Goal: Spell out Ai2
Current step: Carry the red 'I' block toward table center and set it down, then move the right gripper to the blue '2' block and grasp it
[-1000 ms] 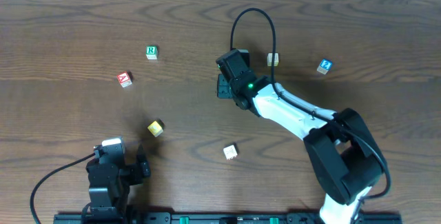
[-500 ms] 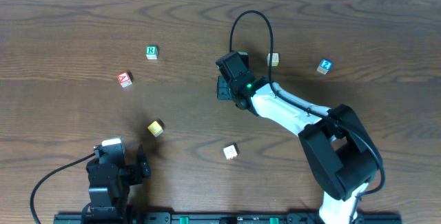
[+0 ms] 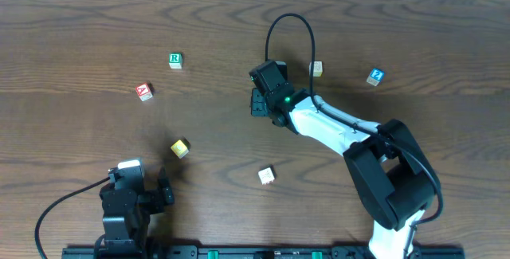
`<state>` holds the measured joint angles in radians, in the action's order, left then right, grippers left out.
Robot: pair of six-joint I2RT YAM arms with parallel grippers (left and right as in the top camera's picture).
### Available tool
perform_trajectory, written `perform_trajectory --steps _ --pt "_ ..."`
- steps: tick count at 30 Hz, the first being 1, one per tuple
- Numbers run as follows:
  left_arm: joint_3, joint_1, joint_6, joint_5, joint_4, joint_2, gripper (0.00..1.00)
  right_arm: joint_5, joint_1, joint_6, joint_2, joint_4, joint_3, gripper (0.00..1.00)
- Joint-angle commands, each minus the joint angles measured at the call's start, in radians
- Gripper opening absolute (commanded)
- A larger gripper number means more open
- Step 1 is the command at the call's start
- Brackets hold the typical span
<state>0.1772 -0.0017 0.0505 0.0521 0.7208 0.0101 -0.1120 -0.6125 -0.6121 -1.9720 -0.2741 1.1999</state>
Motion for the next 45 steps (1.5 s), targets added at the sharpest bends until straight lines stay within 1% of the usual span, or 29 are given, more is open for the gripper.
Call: perform_trajectory --steps 1,4,9,19,22,27,45 --pt "-0.016 0.002 -0.010 0.000 0.009 -0.006 0.95 -0.005 0.007 0.000 -0.010 0.010 -0.004 0.47" --pt "-0.016 0.002 -0.010 0.000 0.009 -0.006 0.95 -0.005 0.007 0.000 -0.010 0.021 -0.004 0.46" --pt "-0.016 0.002 -0.010 0.000 0.009 -0.006 0.95 -0.003 0.007 0.045 -0.010 0.035 -0.004 0.46" --pt "-0.016 0.002 -0.010 0.000 0.009 -0.006 0.95 -0.003 0.007 0.053 -0.010 0.039 -0.004 0.46" --pt "-0.016 0.002 -0.010 0.000 0.009 -0.006 0.95 -0.003 0.007 0.054 -0.010 0.039 -0.004 0.49" --pt "-0.016 0.002 -0.010 0.000 0.009 -0.006 0.95 0.015 0.007 0.098 -0.010 0.050 -0.004 0.51" --pt "-0.016 0.002 -0.010 0.000 0.009 -0.006 0.95 0.040 0.007 0.117 -0.010 0.055 -0.004 0.54"
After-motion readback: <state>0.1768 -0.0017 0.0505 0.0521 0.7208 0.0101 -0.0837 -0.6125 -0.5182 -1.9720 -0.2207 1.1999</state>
